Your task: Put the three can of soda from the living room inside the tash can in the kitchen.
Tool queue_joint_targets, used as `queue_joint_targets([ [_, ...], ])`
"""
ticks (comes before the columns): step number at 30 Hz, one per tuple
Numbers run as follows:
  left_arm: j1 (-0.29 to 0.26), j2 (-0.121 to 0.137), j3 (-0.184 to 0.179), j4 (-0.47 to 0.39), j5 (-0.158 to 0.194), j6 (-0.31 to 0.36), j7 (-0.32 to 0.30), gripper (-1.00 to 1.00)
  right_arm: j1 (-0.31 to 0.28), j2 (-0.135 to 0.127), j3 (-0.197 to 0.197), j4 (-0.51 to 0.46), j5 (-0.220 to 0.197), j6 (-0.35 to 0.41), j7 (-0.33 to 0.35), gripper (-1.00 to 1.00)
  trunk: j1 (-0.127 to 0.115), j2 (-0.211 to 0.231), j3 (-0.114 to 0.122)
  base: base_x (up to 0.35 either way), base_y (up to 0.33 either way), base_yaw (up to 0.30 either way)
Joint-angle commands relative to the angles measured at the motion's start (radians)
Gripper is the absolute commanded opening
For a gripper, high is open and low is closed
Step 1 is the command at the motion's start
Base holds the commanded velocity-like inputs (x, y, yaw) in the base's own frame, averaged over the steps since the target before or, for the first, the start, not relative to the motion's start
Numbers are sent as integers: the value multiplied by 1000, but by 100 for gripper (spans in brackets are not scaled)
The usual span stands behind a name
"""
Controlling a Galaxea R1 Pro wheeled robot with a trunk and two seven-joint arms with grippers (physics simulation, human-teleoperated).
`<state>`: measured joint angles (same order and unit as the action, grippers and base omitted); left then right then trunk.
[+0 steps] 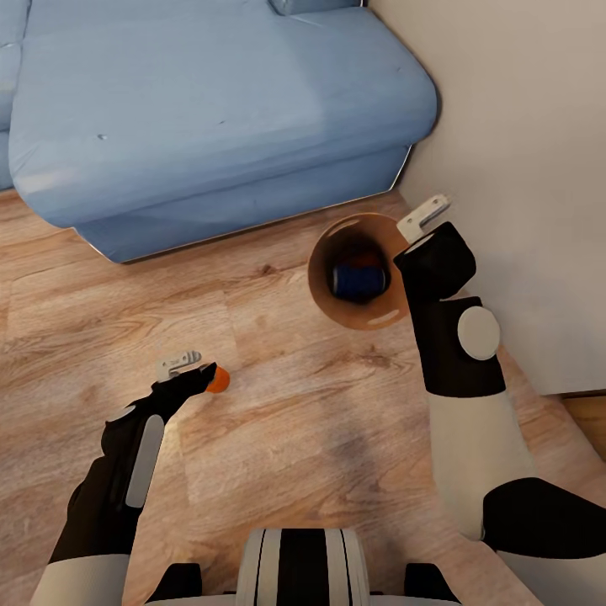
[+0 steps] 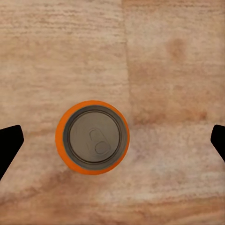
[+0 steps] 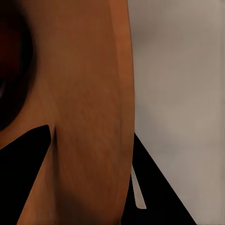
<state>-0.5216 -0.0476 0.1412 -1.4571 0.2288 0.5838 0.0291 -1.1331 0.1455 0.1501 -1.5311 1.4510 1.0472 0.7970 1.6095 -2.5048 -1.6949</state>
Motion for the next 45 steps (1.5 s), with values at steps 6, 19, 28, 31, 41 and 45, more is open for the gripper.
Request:
queue_joint_targets([
  [6, 0, 0, 0, 1, 0, 0, 0, 100, 1, 0, -3, -1, 7, 0, -1, -100, 0, 0, 0, 0, 0, 0],
  [19, 0, 0, 0, 1, 0, -1, 0, 100, 5, 0, -26, 1, 4, 0, -1, -100, 0, 0, -1, 0, 0, 0],
  [28, 0, 0, 0, 1, -1, -2, 0, 100, 6, 0, -27, 2, 3, 0, 2, -100, 0, 0, -13, 0, 0, 0],
  [31, 0, -1, 0, 4, -1, -3, 0, 100, 12, 0, -27, 1, 3, 0, 2, -100, 0, 0, -18, 0, 0, 0],
  [41, 0, 0, 0, 31, 2, -14, -1, 100, 31, 0, -27, 1, 3, 0, 2, -100, 1, -1, -41, 0, 0, 0],
  [45, 0, 0, 0, 39, 3, -20, -1, 100, 41, 0, -27, 0, 3, 0, 2, -100, 1, -1, -46, 0, 0, 0],
])
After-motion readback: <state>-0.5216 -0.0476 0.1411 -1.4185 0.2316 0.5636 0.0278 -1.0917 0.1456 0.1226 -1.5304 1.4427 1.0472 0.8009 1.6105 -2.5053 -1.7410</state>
